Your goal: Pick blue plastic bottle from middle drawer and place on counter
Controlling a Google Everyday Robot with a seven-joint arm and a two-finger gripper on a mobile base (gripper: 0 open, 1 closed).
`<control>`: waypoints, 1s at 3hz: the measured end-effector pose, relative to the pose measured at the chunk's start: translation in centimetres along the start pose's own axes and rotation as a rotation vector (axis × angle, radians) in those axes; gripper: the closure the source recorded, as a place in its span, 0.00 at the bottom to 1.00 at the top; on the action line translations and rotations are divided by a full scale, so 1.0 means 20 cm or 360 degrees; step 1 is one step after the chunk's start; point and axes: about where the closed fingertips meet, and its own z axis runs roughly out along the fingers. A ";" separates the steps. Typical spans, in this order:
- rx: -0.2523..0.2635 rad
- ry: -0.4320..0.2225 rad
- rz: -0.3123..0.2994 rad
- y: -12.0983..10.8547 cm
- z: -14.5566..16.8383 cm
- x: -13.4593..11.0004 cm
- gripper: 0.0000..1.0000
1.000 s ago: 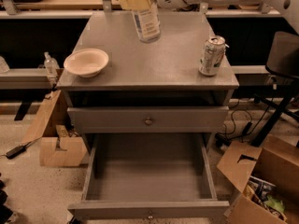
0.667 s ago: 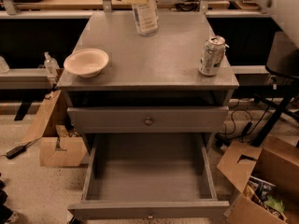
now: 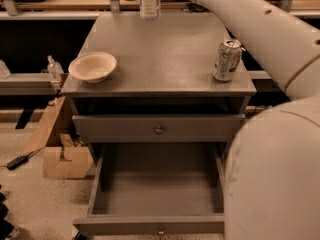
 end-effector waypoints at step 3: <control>0.0173 0.0102 0.0066 -0.08 0.27 0.26 1.00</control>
Offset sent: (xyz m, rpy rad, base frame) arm 0.0532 0.0058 -0.0951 -0.0589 0.1048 -0.1795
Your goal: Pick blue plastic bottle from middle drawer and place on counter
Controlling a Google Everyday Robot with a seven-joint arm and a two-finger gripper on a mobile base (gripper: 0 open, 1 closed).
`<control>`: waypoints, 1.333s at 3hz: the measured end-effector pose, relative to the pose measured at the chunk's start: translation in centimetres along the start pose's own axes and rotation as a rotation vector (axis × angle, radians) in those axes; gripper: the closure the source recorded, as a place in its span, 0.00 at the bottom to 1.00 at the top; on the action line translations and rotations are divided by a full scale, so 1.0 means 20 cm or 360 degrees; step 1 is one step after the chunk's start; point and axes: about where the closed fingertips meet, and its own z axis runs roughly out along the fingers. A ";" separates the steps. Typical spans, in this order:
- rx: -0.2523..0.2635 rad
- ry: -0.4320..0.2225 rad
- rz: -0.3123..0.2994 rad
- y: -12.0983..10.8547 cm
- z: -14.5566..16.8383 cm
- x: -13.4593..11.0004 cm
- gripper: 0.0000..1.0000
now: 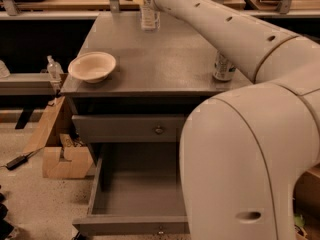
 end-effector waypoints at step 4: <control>0.0167 0.0044 -0.0074 -0.12 0.31 0.36 0.96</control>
Offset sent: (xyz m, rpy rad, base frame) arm 0.0437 0.0016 -0.0589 -0.0713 -0.0555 -0.0419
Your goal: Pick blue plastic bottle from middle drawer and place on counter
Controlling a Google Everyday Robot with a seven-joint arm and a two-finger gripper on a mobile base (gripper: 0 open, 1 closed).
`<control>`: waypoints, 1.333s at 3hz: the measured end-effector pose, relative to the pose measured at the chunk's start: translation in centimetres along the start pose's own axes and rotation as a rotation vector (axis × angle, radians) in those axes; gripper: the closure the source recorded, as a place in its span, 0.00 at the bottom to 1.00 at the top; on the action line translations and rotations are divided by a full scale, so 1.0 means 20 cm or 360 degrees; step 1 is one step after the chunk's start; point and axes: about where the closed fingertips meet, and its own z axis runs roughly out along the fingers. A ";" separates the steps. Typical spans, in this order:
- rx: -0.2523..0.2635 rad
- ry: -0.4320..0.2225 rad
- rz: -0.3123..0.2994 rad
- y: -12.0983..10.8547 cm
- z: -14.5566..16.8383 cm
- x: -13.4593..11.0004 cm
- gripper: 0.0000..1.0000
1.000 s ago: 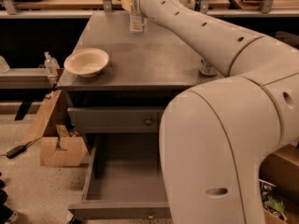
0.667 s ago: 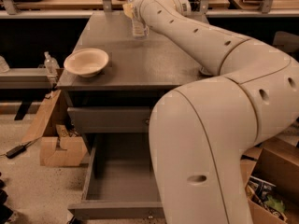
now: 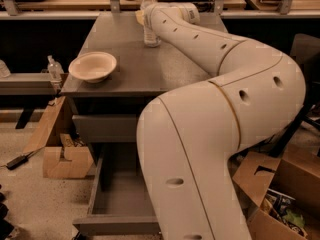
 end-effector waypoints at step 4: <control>-0.0020 0.0006 -0.0004 0.04 0.01 0.01 0.05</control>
Offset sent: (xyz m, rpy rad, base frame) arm -0.0008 0.0030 -0.0003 -0.0015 0.0001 0.0065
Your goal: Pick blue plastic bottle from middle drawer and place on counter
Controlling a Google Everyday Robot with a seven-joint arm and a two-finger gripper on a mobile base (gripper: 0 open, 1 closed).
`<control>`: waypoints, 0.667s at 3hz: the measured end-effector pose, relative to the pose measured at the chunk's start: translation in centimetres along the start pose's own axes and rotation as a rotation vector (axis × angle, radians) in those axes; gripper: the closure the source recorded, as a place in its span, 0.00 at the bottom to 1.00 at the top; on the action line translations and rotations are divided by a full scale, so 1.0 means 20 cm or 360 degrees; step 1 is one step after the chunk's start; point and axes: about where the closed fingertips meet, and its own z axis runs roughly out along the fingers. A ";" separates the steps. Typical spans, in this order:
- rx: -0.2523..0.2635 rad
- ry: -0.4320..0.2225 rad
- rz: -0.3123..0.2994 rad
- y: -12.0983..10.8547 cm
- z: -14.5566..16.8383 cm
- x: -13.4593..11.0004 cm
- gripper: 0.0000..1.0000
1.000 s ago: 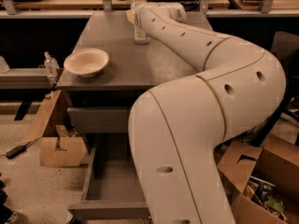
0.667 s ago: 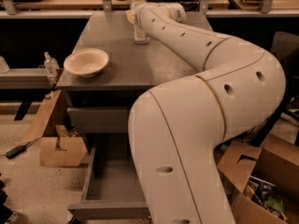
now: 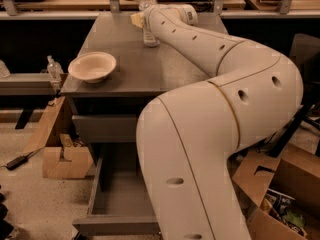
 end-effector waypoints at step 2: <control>-0.0002 0.0001 0.0000 0.00 0.00 0.00 0.00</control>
Offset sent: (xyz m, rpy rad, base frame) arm 0.0001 0.0009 -0.0006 -0.0001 0.0007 0.0009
